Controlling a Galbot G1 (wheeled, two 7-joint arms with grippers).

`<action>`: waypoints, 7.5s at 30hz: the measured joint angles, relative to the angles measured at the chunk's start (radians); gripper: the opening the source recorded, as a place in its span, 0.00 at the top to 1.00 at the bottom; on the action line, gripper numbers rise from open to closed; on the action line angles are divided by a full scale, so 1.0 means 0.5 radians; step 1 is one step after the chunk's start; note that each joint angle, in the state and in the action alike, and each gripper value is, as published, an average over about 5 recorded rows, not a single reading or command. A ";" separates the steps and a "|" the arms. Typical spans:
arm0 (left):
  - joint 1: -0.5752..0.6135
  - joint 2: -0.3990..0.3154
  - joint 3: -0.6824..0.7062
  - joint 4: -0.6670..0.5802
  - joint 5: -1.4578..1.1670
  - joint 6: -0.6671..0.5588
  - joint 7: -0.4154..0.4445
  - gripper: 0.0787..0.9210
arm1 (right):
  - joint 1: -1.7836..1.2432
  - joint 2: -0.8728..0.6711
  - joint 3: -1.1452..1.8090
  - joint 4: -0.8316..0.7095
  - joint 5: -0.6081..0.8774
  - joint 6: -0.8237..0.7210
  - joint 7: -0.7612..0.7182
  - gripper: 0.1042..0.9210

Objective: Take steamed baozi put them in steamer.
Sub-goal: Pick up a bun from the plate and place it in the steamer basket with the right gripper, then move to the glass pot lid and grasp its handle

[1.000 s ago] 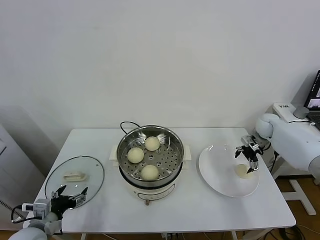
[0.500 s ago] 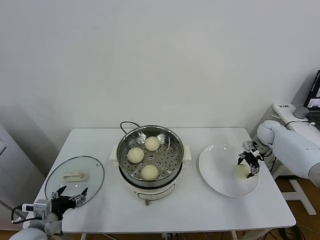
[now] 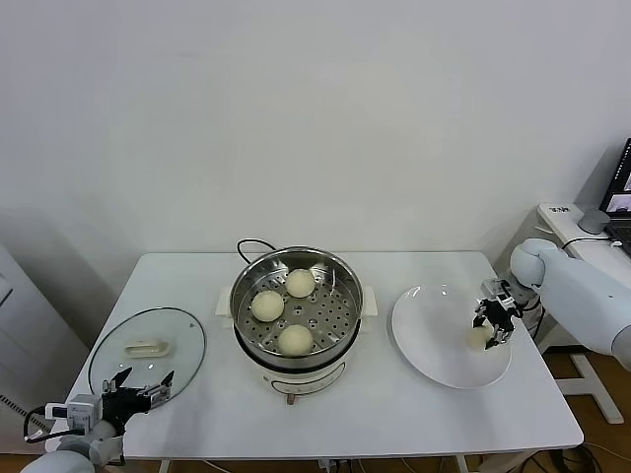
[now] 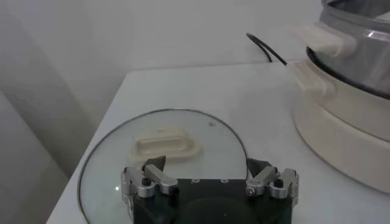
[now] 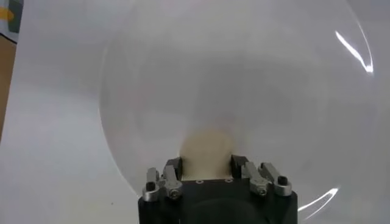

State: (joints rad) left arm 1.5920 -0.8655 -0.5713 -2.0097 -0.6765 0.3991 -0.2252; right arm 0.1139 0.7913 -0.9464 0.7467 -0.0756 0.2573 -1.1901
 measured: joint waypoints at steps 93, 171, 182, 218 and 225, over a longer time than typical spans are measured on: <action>0.012 -0.038 -0.038 -0.022 0.030 -0.009 -0.009 0.12 | 1.255 0.607 -1.267 1.256 1.956 -1.481 0.946 0.12; -0.152 -0.308 -0.233 0.660 3.199 -1.071 -0.039 0.12 | -2.575 0.928 3.337 1.494 0.649 -0.403 1.839 0.12; -0.261 -0.380 -0.245 0.879 3.848 -1.228 -0.139 0.12 | -2.581 0.976 3.348 1.450 0.588 -0.373 1.798 0.12; -0.628 -0.447 -0.152 1.226 3.864 -1.236 -0.050 0.20 | -2.551 0.998 3.326 1.341 0.499 -0.333 1.719 0.12; -0.646 -0.461 -0.152 1.244 3.844 -1.240 -0.044 0.43 | -2.551 1.004 3.341 1.342 0.500 -0.333 1.712 0.12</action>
State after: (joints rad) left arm 1.2691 -1.0958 -0.6470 -1.3878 1.2454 -0.2210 -0.2472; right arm -1.1615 1.2931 0.7239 1.4177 0.1741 0.0909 -0.3343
